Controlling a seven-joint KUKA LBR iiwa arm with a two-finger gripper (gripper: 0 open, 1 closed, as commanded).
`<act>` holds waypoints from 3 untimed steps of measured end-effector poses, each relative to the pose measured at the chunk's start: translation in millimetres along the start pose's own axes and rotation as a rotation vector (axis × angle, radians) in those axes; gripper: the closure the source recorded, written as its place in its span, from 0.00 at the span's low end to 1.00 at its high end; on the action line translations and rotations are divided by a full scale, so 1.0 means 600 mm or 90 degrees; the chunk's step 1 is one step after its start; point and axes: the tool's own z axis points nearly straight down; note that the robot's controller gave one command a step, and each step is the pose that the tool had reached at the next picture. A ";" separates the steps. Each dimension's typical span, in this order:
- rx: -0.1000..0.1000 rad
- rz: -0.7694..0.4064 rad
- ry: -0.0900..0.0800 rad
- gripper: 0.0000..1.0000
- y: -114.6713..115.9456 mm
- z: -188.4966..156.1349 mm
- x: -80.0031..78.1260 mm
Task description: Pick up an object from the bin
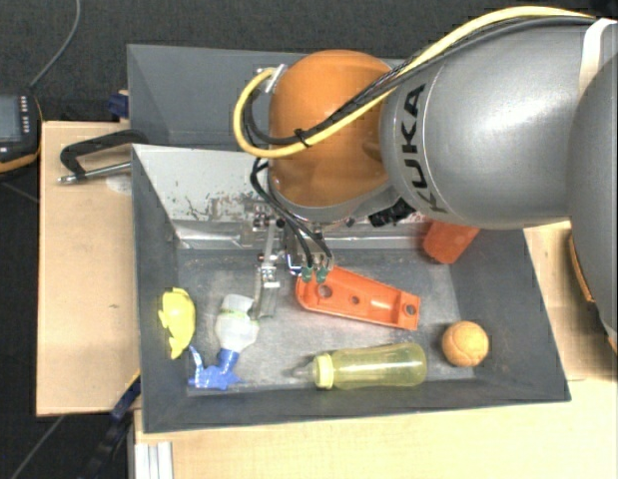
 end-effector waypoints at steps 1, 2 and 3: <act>-0.002 -0.021 -0.001 0.00 -0.052 0.056 0.000; 0.000 0.019 0.002 0.00 -0.110 0.102 0.017; -0.002 0.043 -0.001 0.00 -0.162 0.157 0.017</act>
Offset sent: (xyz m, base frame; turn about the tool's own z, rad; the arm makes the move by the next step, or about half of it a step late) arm -0.0134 -0.0741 -0.0674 0.0432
